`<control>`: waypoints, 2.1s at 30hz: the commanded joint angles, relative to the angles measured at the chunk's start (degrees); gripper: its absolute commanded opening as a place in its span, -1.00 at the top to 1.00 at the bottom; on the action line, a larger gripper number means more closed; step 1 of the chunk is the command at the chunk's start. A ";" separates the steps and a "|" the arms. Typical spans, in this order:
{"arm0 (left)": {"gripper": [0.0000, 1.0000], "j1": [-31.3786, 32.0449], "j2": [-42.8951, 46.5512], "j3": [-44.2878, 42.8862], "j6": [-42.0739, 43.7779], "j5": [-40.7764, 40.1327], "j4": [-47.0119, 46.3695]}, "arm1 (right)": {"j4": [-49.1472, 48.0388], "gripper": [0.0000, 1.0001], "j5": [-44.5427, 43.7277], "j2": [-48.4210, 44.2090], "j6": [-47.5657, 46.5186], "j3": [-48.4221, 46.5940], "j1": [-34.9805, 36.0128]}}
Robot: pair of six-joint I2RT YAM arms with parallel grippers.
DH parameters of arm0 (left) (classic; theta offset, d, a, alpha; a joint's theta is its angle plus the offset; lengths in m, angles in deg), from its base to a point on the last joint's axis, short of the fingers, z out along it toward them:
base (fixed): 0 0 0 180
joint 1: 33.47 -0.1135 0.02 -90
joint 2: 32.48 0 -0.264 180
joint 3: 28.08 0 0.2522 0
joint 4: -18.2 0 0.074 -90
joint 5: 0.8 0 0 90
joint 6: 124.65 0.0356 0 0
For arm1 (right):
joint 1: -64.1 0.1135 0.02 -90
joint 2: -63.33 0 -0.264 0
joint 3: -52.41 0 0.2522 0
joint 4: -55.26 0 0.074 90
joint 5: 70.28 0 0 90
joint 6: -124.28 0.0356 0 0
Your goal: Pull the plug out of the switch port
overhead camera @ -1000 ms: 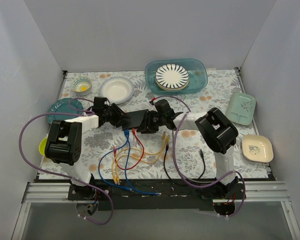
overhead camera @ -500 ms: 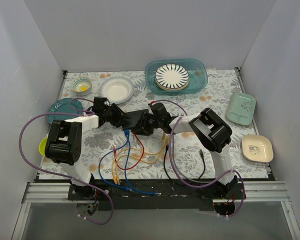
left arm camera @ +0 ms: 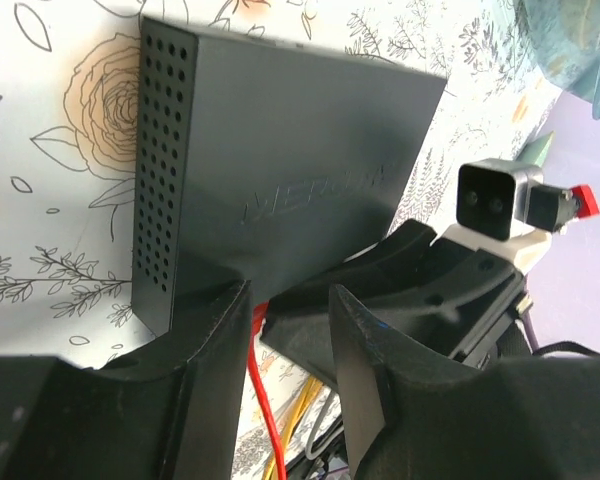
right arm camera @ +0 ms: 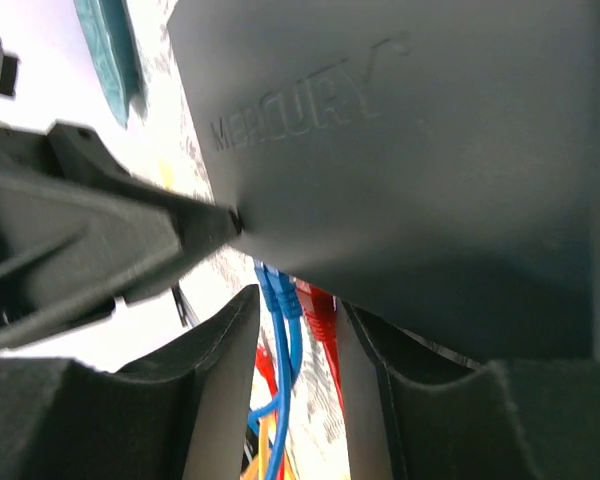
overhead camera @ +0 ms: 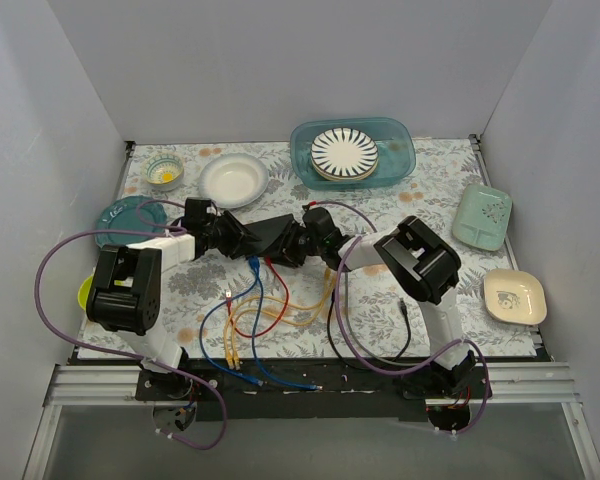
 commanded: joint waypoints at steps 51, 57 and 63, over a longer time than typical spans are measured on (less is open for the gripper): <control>0.26 -1.85 1.33 2.49 0.00 -0.24 0.57 | 36.04 0.97 -19.47 -21.89 -33.81 15.17 -5.97; 0.19 -2.12 2.91 3.98 -1.57 -0.68 -1.01 | 41.08 0.36 -26.52 -30.06 -41.12 13.15 -6.24; 0.05 -2.12 8.61 4.60 -4.73 -4.55 -0.31 | 40.27 -0.07 -28.46 -22.32 -43.23 -8.92 -5.89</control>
